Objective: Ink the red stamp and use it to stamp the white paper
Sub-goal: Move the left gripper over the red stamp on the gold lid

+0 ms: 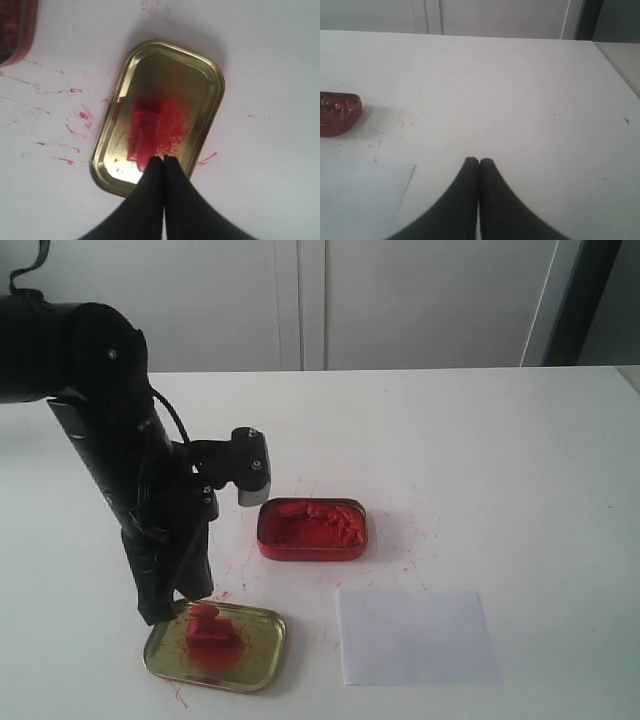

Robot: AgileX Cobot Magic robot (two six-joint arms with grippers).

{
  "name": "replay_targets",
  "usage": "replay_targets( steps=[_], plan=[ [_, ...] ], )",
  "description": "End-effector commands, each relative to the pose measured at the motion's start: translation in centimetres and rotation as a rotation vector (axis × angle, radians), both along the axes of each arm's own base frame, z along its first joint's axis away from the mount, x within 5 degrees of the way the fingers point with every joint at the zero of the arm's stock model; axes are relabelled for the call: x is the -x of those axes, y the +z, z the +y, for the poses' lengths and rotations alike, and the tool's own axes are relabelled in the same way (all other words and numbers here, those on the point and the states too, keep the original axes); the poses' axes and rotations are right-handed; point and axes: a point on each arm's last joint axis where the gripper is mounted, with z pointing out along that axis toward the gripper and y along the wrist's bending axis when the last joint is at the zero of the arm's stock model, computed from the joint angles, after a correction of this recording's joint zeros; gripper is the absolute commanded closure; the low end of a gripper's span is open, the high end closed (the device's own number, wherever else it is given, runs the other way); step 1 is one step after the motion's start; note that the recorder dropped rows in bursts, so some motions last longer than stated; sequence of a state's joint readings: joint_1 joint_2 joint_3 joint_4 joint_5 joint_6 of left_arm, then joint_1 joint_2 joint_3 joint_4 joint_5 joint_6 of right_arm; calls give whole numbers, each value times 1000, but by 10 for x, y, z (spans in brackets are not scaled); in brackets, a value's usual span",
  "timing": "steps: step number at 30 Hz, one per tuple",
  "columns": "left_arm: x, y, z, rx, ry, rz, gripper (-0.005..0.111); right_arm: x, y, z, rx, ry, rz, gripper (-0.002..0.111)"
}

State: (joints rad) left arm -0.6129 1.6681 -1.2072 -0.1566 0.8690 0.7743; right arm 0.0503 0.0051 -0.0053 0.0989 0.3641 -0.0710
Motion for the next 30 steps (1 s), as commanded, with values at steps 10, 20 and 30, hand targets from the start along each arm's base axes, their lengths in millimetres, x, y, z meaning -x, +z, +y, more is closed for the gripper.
replay_targets(
  steps=[10, 20, 30],
  plan=[
    [-2, -6, 1, -92, 61, -5, 107, 0, 0, 0, 1, 0, -14, 108],
    [6, -6, -10, -88, 18, -9, 107, 0, 0, 0, 1, 0, -14, 108],
    [6, -6, -11, -133, -51, -59, 107, 0, 0, 0, 1, 0, -14, 108]
  ],
)
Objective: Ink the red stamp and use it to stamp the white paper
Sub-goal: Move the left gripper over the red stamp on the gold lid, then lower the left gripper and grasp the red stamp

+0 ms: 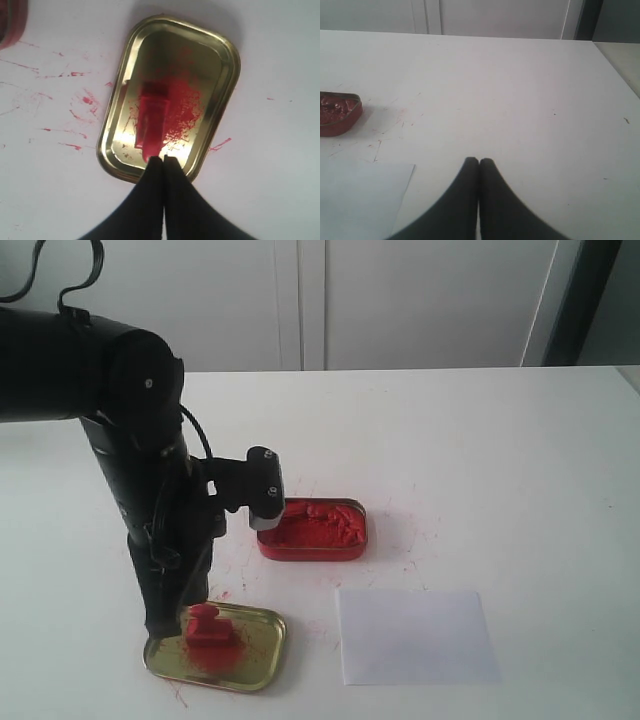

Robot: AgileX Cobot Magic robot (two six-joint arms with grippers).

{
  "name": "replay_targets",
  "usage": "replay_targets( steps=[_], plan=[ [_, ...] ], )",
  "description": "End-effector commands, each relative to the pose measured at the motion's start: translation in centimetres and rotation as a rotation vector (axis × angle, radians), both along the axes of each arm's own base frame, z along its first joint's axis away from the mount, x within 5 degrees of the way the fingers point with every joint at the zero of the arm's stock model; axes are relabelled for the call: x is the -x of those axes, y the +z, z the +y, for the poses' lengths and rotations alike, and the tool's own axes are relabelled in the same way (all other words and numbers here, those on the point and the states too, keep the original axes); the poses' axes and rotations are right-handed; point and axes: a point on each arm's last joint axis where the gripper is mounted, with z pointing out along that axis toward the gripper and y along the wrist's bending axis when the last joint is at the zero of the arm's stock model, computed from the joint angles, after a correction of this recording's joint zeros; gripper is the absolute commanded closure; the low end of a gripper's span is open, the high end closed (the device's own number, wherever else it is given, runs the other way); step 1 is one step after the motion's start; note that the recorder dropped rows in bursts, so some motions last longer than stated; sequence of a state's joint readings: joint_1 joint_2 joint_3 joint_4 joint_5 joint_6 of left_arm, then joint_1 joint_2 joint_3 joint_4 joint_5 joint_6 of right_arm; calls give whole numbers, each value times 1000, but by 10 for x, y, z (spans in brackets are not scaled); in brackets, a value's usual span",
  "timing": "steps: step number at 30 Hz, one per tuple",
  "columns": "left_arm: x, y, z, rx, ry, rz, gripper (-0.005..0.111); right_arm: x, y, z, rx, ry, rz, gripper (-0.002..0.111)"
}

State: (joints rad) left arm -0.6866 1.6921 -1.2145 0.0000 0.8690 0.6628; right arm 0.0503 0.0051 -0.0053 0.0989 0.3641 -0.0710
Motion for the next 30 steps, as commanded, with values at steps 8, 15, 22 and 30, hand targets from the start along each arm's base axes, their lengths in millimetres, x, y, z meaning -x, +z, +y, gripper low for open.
replay_targets(
  steps=[8, 15, 22, 30],
  plan=[
    [-2, 2, -3, 16, -85, -49, 99, 0, 0, 0, 1, 0, -14, 108],
    [-1, 2, -2, 5, -169, -49, 72, 0, 0, 0, 1, 0, -14, 108],
    [2, 1, -1, -14, -241, -16, 61, 0, 0, 0, 1, 0, -14, 108],
    [1, -9, -5, -1, -247, 21, 48, 0, 0, 0, 1, 0, -14, 108]
  ],
)
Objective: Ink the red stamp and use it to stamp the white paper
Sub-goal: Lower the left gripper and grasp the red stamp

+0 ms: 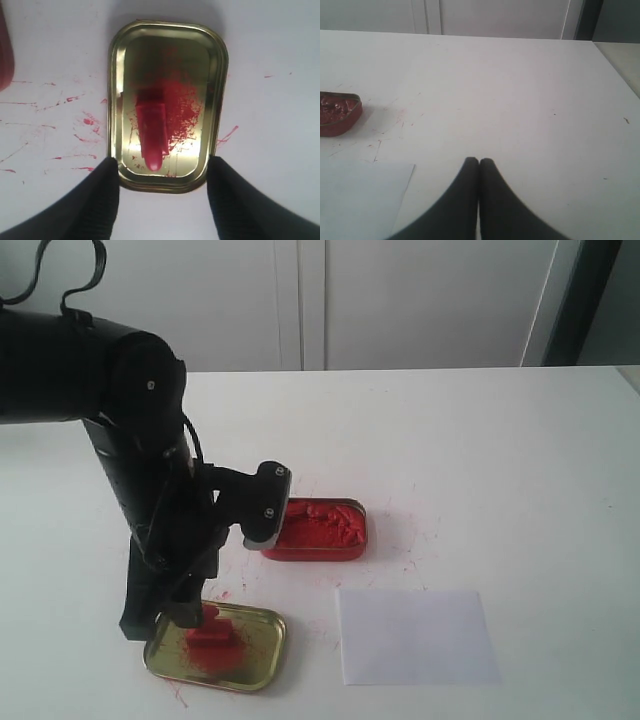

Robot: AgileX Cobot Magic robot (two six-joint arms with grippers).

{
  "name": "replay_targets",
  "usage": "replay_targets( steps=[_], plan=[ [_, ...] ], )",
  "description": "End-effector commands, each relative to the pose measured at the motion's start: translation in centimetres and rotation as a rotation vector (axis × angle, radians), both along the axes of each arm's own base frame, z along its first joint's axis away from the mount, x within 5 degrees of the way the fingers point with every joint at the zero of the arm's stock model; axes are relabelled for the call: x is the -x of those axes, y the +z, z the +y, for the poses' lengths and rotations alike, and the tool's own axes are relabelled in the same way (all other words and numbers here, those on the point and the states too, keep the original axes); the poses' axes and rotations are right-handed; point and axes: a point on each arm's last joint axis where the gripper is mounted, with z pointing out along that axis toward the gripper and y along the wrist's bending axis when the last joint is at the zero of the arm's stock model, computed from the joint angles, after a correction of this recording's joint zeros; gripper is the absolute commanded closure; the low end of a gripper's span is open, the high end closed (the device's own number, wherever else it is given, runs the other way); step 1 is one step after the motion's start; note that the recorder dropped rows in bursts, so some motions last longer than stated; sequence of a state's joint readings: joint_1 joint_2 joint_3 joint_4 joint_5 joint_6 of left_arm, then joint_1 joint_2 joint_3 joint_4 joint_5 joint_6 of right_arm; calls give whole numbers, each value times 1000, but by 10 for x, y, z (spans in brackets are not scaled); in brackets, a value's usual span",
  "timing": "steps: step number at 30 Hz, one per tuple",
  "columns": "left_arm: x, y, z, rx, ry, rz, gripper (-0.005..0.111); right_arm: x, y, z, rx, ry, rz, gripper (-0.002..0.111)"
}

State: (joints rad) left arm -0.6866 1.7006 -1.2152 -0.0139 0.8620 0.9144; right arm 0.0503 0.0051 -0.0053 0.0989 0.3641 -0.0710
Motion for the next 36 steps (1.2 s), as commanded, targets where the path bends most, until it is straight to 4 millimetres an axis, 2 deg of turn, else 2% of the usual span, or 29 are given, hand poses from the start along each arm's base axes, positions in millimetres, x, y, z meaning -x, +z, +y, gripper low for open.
replay_targets(
  steps=[1, 12, 22, 33, 36],
  plan=[
    [-1, -10, -5, -5, -2, 36, 48, 0, 0, 0, 1, 0, -14, 108],
    [-8, -36, -10, -40, 8, 78, 48, 0, 0, 0, 1, 0, -14, 108],
    [-10, -47, -11, -56, 9, 96, 49, 0, 0, 0, 1, 0, -14, 108],
    [-11, -52, -12, -62, 12, 102, 63, 0, 0, 0, 1, 0, -14, 108],
    [-11, -52, -12, -63, 10, 99, 74, 0, 0, 0, 1, 0, -14, 108]
  ],
)
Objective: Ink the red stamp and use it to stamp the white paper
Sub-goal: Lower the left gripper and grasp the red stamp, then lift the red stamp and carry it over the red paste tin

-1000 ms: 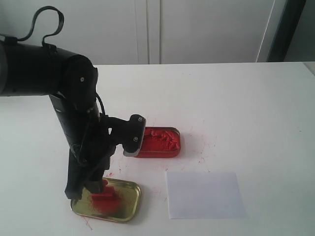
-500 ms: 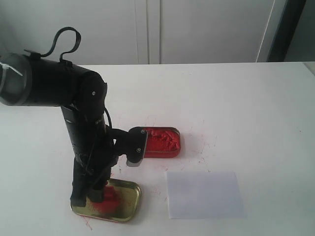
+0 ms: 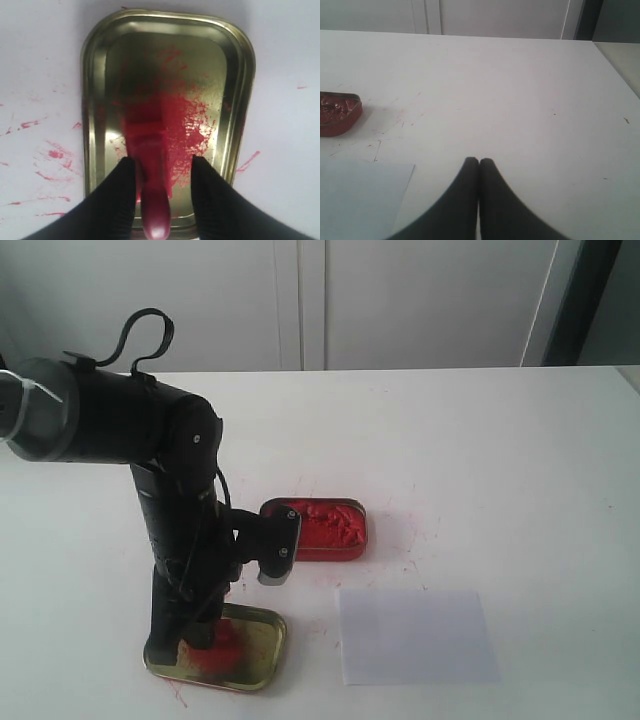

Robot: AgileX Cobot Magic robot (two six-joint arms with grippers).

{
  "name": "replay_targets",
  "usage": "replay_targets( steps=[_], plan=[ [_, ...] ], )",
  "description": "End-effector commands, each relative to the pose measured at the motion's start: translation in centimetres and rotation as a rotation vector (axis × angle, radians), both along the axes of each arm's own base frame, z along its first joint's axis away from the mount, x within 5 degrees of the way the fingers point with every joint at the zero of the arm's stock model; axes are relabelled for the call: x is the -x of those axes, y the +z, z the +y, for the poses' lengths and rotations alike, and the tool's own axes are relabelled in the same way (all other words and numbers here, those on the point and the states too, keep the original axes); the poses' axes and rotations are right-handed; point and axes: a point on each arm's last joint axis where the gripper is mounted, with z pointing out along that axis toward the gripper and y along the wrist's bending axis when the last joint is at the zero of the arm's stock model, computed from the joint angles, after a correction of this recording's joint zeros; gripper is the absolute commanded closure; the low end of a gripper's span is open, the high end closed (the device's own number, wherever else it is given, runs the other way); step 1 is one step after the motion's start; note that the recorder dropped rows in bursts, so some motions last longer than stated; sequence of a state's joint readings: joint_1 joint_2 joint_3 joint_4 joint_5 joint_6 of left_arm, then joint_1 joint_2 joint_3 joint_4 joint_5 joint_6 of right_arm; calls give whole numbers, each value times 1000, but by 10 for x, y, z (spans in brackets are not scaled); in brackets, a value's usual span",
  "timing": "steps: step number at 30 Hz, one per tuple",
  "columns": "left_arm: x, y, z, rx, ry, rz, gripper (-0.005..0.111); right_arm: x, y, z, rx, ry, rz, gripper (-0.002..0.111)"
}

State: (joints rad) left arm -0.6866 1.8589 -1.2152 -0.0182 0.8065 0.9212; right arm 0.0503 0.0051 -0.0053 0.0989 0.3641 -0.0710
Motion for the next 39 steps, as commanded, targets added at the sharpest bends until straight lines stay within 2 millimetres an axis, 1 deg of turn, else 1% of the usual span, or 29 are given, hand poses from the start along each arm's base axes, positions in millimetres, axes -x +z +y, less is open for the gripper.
replay_targets(
  steps=[1, 6, 8, 25, 34, 39],
  plan=[
    [2, 0, -1, -1, 10, 17, 79, 0, 0, 0, 1, 0, -14, 108],
    [1, 0, 0, -9, 4, 11, 101, 0, 0, 0, 1, 0, -14, 108],
    [1, 0, 0, -12, 1, 9, 107, 0, 0, 0, 1, 0, -14, 108],
    [1, 1, 2, -32, -10, 10, 107, 0, 0, 0, 1, 0, -14, 108],
    [-2, 22, 0, 10, -9, -45, 107, 0, 0, 0, 1, 0, -14, 108],
    [-2, 30, -1, 25, -8, -60, 107, 0, 0, 0, 1, 0, -14, 108]
  ],
)
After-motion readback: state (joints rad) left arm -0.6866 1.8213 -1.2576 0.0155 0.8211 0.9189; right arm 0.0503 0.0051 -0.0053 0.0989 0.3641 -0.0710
